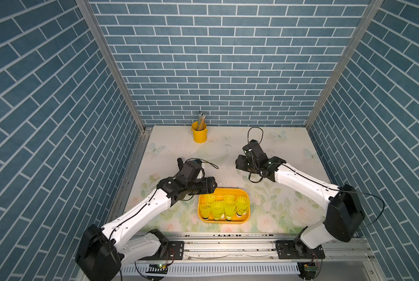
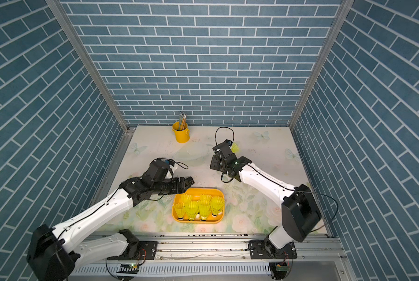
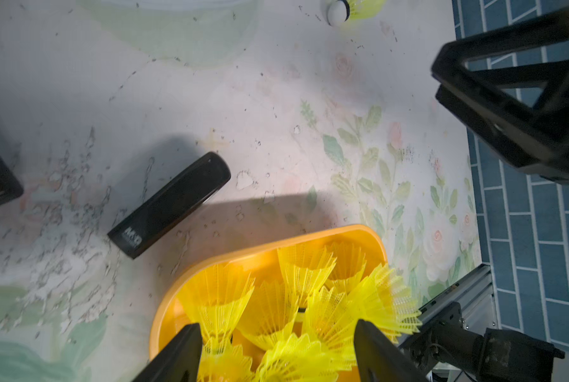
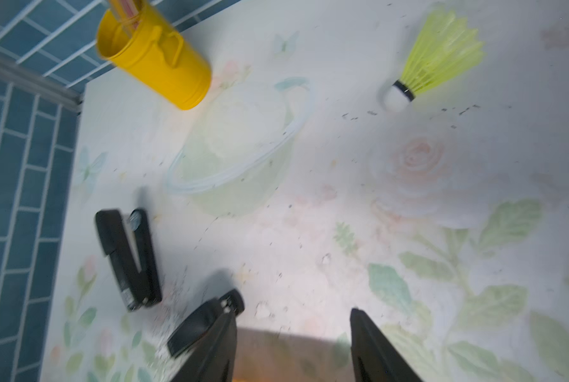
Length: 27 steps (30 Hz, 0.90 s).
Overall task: Put the shuttlecocks into the storage box
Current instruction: Pick up the shuttlecock at the center of the board.
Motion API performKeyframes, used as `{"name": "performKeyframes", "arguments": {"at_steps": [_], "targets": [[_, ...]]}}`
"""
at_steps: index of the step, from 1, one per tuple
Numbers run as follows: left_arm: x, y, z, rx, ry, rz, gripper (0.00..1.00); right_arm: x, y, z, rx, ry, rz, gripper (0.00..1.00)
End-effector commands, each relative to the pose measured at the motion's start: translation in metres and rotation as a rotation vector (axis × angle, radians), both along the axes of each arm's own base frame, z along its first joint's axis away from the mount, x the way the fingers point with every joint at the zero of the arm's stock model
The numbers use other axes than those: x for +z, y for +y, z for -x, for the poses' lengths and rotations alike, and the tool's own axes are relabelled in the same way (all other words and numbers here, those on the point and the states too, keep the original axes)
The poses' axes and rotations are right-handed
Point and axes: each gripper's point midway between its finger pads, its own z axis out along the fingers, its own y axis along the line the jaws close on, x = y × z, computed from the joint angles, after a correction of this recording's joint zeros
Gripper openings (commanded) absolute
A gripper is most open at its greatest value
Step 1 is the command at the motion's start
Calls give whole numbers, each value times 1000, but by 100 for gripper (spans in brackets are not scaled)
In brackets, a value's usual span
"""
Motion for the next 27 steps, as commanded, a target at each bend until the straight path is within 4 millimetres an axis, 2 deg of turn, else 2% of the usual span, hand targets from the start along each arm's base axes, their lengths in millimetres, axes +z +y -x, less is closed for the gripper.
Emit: {"name": "performKeyframes", "arguments": {"at_steps": [1,5,9,15,22,24,27], "targets": [[22,-17,-31,-50,-102,43,81,-6,-16,-34,-143,20,5,59],[28,-26,-67,-91,-141,47,83,-14,-23,-66,-228,24,-23,60],[32,-33,-100,-126,-168,70,84,-36,-32,-92,-309,78,-27,60],[28,-44,-142,-159,-175,88,85,-68,-46,-118,-411,136,-36,61],[12,-53,-174,-180,-169,88,86,-98,-60,-139,-516,178,-43,63],[5,-53,-181,-177,-158,91,86,-105,-61,-146,-526,185,-40,72],[0,-53,-187,-172,-153,95,87,-116,-57,-158,-519,189,-31,73]]}}
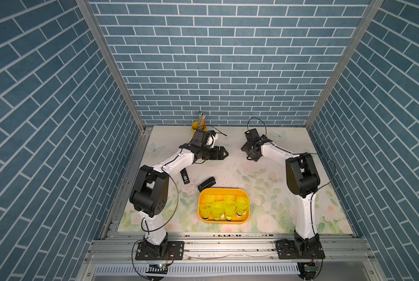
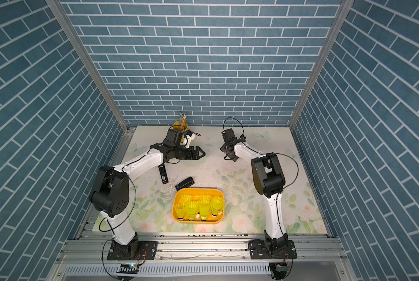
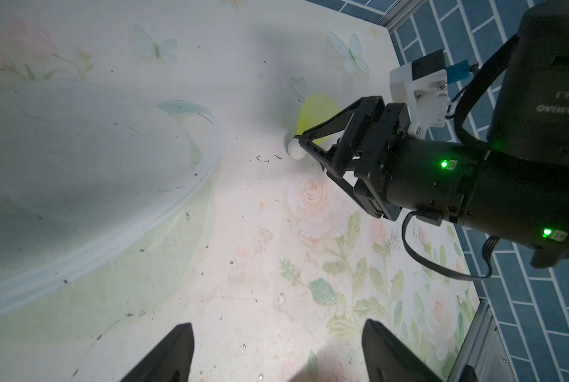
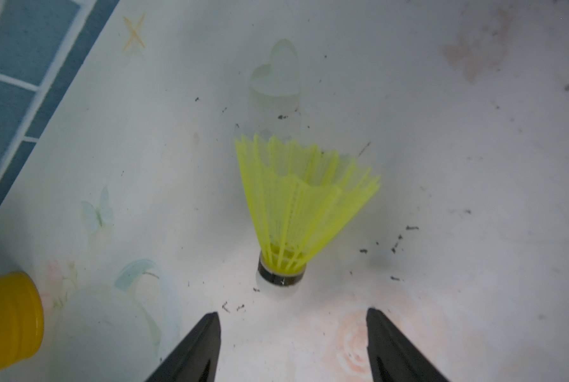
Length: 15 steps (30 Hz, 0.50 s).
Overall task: Put the shuttlecocks into the storage box
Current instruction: Pick up the shuttlecock at the center of the board.
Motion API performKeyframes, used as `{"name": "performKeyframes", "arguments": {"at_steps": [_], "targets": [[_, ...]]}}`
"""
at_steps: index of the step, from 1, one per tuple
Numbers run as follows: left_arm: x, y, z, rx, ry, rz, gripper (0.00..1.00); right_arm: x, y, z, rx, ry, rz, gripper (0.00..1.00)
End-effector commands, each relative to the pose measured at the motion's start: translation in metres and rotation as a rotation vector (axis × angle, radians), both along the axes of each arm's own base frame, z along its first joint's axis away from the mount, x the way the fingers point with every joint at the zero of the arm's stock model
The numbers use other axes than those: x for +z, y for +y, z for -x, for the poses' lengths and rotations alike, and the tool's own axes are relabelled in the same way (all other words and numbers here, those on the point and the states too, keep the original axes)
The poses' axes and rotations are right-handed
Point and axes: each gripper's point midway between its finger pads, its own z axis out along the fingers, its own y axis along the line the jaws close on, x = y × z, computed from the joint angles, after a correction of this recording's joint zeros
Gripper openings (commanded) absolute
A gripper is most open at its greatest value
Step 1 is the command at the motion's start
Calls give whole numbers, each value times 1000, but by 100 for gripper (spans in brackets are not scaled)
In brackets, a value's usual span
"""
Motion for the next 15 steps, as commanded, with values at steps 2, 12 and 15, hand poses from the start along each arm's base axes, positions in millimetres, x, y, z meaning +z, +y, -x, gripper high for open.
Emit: {"name": "performKeyframes", "arguments": {"at_steps": [2,12,15], "targets": [[4,0,-12,-14,-29,19,87,-13,-1,-13,-37,17,9,72],[-8,-2,-22,-5,-12,15,88,-37,-5,-14,-72,73,22,61],[-9,-2,-25,0,-10,10,88,-43,-4,-14,-69,78,19,54]]}}
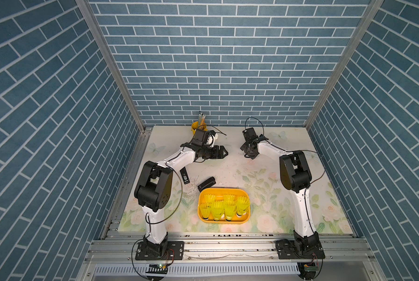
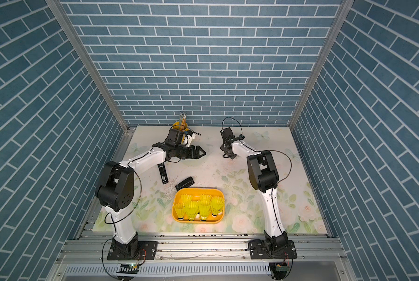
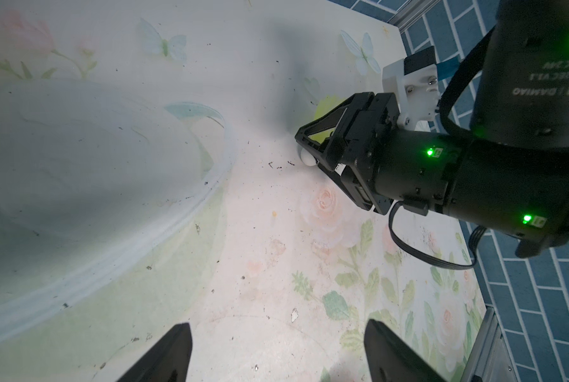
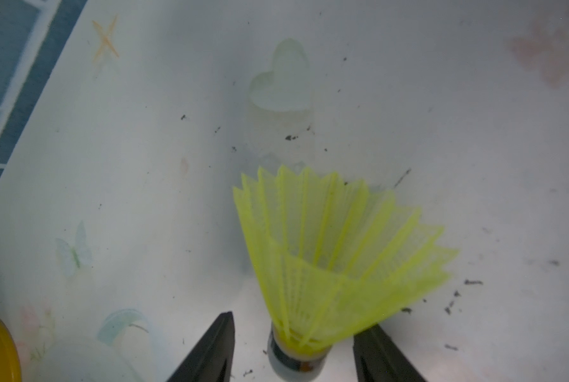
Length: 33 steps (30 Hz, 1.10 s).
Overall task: Put the shuttlecocks into the storage box
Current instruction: Pick up the shuttlecock at the center of the board.
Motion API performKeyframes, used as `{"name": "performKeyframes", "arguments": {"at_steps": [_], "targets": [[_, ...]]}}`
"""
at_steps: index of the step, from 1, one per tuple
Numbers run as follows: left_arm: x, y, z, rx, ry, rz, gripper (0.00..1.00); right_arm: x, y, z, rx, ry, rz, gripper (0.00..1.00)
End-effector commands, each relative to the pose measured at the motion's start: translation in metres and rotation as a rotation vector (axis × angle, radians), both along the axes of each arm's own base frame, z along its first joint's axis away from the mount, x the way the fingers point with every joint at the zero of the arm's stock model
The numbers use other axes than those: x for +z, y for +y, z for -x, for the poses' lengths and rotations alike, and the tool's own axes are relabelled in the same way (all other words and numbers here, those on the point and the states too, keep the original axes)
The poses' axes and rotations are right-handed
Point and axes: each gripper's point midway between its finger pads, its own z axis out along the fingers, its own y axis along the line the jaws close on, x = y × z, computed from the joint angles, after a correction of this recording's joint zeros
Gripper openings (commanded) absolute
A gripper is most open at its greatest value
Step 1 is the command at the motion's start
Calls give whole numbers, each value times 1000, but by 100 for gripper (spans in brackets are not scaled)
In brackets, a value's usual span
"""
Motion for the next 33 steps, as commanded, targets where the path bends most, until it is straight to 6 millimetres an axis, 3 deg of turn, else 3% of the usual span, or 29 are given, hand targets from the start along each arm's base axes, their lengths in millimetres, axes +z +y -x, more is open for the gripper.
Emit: {"name": "performKeyframes", "arguments": {"at_steps": [1,9,19,24,25,33], "targets": [[4,-1,-10,-3,-19,5,88,-23,-6,6,-34,58,19,53],[4,-1,-11,6,-17,10,87,-23,-10,11,-32,52,20,39],[4,-1,-13,18,-14,14,87,-6,-14,15,-20,8,31,28],[5,0,-13,23,-13,10,86,14,-10,17,44,-38,78,24],[5,1,-13,26,-14,8,86,29,-9,18,58,-64,76,24],[13,15,5,76,-14,-4,84,88,20,43,247,-207,77,24]]}}
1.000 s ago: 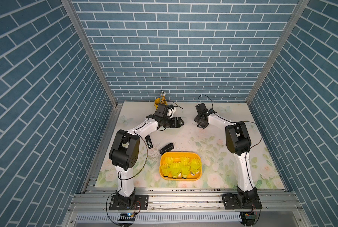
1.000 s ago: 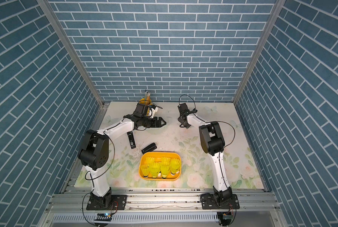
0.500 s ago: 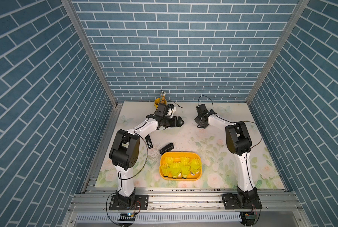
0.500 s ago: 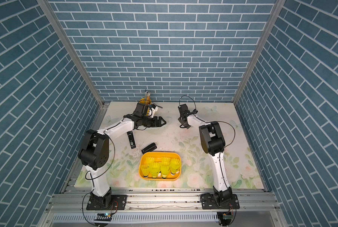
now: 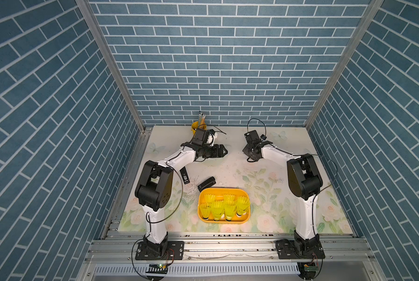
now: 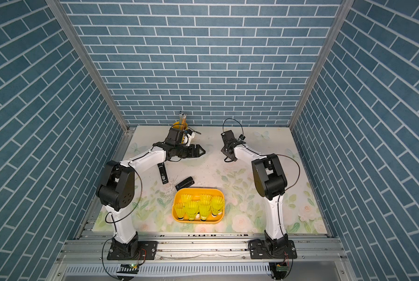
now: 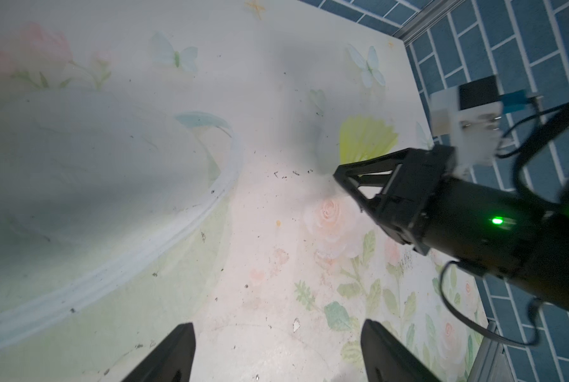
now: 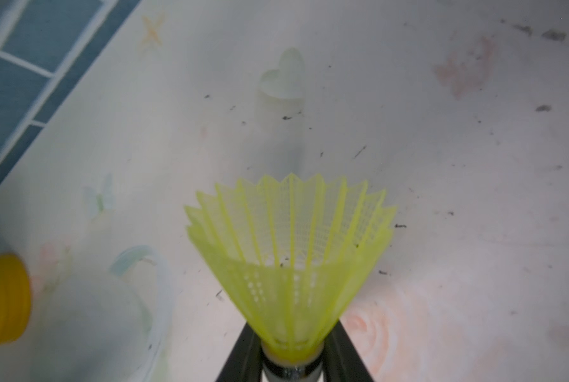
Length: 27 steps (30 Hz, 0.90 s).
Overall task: Put the shuttlecocks into the storage box
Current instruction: Pick up the shuttlecock at the center of the board, then place the shuttlecock in the storage box.
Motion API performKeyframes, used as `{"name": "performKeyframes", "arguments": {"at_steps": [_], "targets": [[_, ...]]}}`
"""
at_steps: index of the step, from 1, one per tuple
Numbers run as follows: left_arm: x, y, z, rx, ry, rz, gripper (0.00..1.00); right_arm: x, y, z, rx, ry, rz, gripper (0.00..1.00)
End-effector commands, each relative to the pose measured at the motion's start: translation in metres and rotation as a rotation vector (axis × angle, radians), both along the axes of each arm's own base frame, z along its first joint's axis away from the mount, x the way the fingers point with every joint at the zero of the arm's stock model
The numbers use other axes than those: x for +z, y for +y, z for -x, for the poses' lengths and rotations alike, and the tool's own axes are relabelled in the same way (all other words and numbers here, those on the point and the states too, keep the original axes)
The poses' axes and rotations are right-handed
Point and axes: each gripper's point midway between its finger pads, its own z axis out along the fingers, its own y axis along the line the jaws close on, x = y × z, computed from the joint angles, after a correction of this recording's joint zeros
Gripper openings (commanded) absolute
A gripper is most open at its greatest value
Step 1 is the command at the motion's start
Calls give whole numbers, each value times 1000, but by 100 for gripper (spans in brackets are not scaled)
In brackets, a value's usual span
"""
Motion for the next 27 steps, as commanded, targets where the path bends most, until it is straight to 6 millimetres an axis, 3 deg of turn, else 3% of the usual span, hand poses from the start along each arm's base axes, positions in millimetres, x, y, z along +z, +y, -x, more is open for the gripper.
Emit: {"name": "performKeyframes", "arguments": {"at_steps": [1,14,21,27], "targets": [[17,12,11,38,-27,-2,84,48,21,10,135,-118,23,24],[27,57,89,103,-8,-53,84,107,99,130,519,-242,-36,24],[39,87,129,179,-3,-79,83,113,134,192,689,-250,-121,24],[39,112,166,242,19,-99,83,104,167,244,807,-214,-188,24]]}}
